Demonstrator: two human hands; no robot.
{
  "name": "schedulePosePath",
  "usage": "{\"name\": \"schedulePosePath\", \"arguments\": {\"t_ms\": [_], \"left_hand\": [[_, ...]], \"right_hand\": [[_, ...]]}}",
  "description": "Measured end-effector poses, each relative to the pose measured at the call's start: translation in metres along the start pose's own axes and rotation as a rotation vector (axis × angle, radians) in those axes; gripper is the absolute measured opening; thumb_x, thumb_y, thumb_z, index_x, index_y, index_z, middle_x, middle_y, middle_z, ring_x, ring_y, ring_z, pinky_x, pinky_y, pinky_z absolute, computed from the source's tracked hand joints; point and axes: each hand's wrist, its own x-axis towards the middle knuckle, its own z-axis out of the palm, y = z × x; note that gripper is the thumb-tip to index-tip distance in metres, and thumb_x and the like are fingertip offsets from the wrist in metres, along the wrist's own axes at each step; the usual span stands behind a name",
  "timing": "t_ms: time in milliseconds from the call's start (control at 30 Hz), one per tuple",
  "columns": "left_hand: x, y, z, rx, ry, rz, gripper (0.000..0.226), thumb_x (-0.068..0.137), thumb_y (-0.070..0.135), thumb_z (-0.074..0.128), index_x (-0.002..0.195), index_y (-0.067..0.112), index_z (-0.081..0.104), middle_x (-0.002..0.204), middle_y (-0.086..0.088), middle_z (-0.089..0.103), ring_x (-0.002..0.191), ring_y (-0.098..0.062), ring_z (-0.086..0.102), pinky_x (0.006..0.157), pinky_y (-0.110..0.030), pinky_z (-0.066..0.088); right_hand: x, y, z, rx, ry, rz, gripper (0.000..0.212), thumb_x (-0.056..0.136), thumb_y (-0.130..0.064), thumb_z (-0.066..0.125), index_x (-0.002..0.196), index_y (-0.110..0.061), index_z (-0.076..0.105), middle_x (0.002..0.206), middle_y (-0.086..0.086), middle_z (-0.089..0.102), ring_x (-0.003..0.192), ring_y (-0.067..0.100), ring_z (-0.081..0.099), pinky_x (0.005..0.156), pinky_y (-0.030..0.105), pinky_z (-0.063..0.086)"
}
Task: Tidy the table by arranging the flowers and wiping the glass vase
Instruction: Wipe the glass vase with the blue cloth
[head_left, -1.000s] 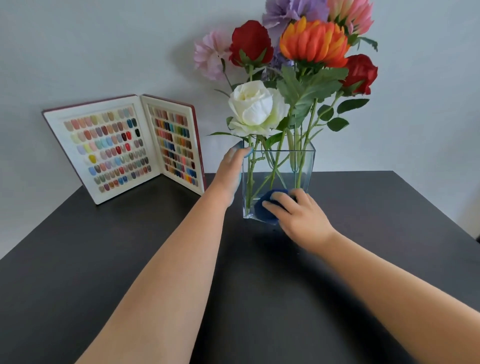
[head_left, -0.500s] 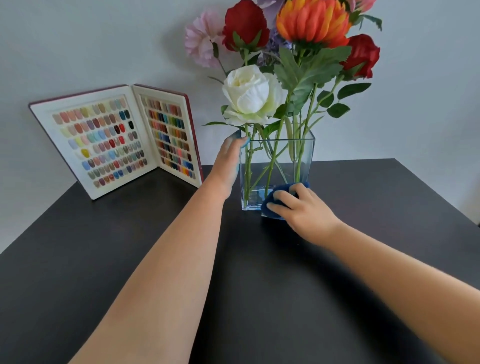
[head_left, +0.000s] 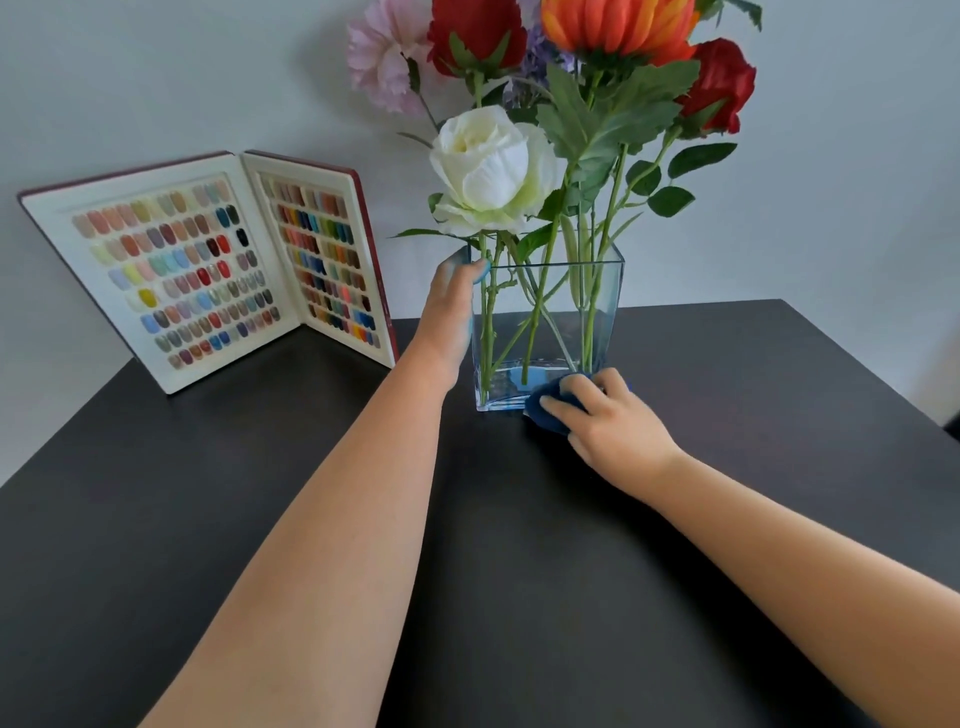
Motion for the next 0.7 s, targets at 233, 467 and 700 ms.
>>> {"name": "schedulePosePath", "arguments": {"t_ms": [233,467,700], "left_hand": [[-0.002,-0.001,0.001,-0.006,-0.005,0.004,0.087,0.062,0.065,0.051,0.136,0.019,0.046,0.142,-0.005,0.05,0.132,-0.02,0.042,0.106,-0.04,0.032],[0.0,0.003,-0.007,0.073,-0.044,0.012,0.076,0.072,0.059,0.046,0.137,0.02,0.045,0.144,-0.002,0.047,0.133,-0.019,0.039,0.106,-0.039,0.029],[-0.009,-0.005,-0.001,0.048,-0.039,-0.045,0.089,0.062,0.068,0.048,0.139,0.023,0.043,0.146,-0.002,0.045,0.133,-0.018,0.038,0.109,-0.042,0.027]], "right_hand": [[0.043,-0.051,-0.008,0.133,-0.161,0.049,0.056,0.074,-0.003,0.07,0.128,-0.006,0.056,0.119,0.019,0.054,0.093,0.042,0.051,0.066,0.051,0.056],[0.026,-0.03,-0.029,-0.062,-0.374,0.126,0.047,0.089,-0.009,0.051,0.135,-0.012,0.043,0.136,0.011,0.037,0.111,0.036,0.039,0.088,0.04,0.045],[0.005,-0.007,-0.033,0.081,-0.035,0.215,0.046,0.075,-0.001,0.068,0.121,-0.009,0.063,0.106,0.021,0.056,0.083,0.041,0.051,0.06,0.045,0.055]]}}
